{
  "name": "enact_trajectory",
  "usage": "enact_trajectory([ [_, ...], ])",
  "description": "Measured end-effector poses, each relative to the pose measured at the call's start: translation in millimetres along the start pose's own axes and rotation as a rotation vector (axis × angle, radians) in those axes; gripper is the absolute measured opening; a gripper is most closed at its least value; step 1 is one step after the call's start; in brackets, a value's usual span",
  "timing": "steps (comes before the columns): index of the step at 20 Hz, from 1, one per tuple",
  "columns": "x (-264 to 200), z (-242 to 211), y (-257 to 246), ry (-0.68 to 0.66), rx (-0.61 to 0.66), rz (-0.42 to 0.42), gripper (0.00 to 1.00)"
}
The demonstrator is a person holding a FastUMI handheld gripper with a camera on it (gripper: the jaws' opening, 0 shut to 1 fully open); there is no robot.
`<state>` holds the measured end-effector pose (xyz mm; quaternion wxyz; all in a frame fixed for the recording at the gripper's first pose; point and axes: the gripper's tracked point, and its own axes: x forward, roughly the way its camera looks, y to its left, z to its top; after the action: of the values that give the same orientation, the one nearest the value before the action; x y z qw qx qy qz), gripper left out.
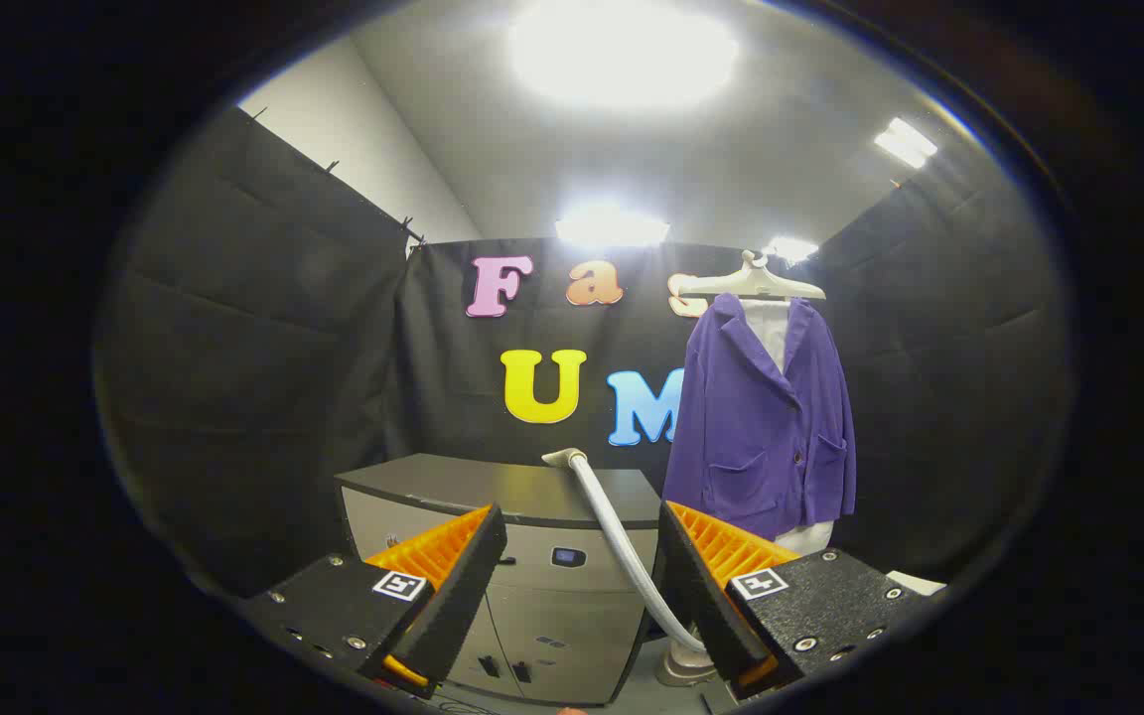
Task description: Iron the clothes twice with a garment steamer, once on the left side and once on the right side.
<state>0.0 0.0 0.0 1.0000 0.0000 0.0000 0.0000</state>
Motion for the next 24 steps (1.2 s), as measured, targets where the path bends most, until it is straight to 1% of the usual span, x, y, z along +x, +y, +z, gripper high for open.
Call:
enact_trajectory([
  [16,7.8,0.9,-39.1,0.023,0.016,-0.018,0.95],
  [20,19.3,17.1,-45.7,-0.002,0.019,-0.027,0.95],
  [24,43.1,35.1,-40.9,-0.001,0.012,-0.017,0.95],
])
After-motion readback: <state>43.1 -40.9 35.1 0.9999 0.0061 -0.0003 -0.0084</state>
